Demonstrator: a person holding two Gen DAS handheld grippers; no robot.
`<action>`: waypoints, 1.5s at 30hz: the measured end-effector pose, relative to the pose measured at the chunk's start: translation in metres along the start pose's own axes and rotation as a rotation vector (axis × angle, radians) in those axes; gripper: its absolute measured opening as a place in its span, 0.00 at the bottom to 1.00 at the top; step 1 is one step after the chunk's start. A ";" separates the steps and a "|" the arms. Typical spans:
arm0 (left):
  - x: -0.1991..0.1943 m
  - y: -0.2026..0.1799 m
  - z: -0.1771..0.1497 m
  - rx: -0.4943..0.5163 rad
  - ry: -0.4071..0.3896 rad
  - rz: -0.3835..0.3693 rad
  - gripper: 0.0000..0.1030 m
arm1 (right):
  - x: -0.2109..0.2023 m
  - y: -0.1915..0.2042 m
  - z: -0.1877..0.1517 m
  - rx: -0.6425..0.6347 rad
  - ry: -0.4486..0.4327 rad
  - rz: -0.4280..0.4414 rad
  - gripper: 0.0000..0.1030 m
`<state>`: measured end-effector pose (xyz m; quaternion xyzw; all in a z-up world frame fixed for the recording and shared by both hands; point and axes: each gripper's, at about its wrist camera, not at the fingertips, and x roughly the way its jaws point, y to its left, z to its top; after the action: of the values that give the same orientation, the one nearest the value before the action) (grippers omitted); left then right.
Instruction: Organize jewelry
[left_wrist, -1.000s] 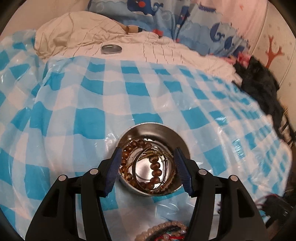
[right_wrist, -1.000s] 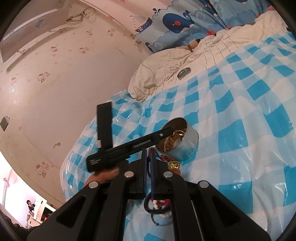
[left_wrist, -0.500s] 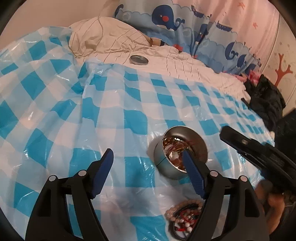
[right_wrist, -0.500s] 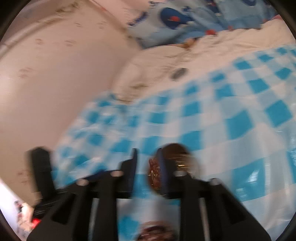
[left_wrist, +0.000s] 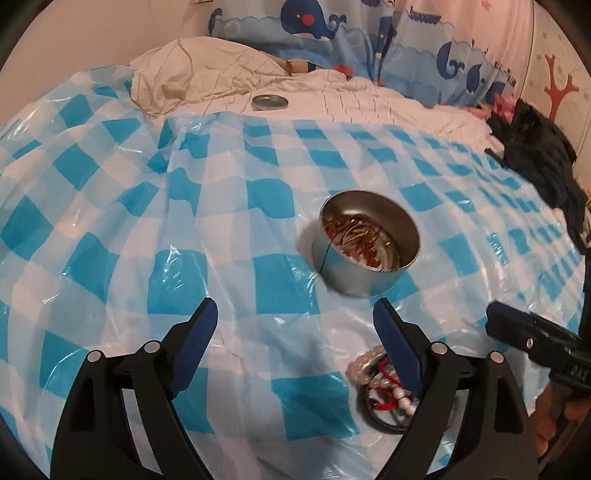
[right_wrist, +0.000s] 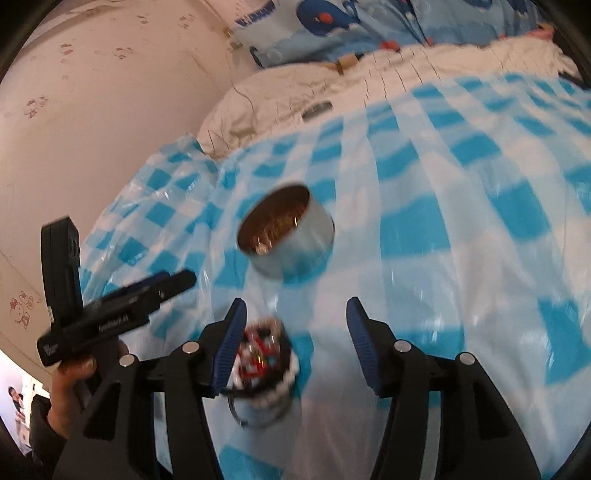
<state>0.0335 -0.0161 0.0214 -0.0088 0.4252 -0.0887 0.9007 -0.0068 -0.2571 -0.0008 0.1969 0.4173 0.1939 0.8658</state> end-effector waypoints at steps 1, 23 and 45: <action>0.002 0.002 -0.002 -0.004 0.006 0.003 0.80 | 0.003 0.000 -0.002 0.001 0.010 0.000 0.53; 0.005 -0.005 -0.004 0.039 -0.003 0.067 0.84 | 0.022 0.006 -0.008 -0.018 0.083 0.012 0.60; 0.006 -0.015 -0.005 0.095 -0.017 0.109 0.88 | 0.023 0.007 -0.009 -0.021 0.085 0.011 0.61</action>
<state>0.0310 -0.0318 0.0153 0.0566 0.4128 -0.0595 0.9071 -0.0013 -0.2380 -0.0174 0.1815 0.4503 0.2111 0.8484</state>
